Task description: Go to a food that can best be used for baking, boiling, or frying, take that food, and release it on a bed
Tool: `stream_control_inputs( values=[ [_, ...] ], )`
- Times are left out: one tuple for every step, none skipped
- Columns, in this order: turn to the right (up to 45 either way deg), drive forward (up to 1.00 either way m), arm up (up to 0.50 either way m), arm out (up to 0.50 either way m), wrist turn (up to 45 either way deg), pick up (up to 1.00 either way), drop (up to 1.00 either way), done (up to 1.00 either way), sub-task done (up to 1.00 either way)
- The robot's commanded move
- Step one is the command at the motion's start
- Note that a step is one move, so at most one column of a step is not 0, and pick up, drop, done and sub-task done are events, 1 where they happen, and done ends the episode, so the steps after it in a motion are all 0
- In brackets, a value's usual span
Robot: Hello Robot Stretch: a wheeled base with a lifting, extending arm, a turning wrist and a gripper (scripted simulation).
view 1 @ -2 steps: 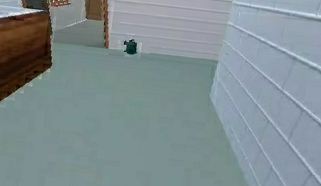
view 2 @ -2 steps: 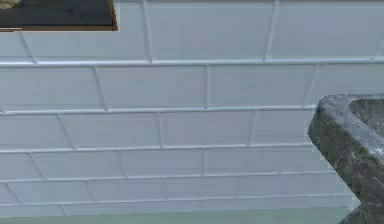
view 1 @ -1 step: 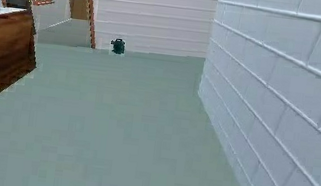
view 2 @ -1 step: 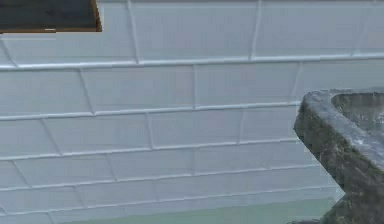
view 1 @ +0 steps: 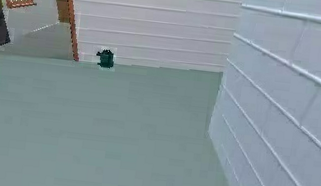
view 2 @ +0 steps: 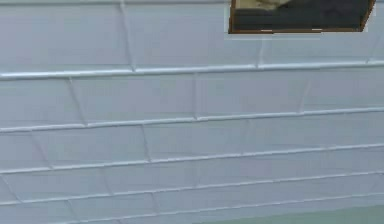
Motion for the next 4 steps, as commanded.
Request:
stream_control_inputs(
  values=[
    [0.0,1.0,0.0,0.0,0.0,0.0,0.0,0.0,0.0],
    [0.0,1.0,0.0,0.0,0.0,0.0,0.0,0.0,0.0],
    [15.0,0.0,0.0,0.0,0.0,0.0,0.0,0.0,0.0],
    [0.0,0.2,0.0,0.0,0.0,0.0,0.0,0.0,0.0]
  ],
)
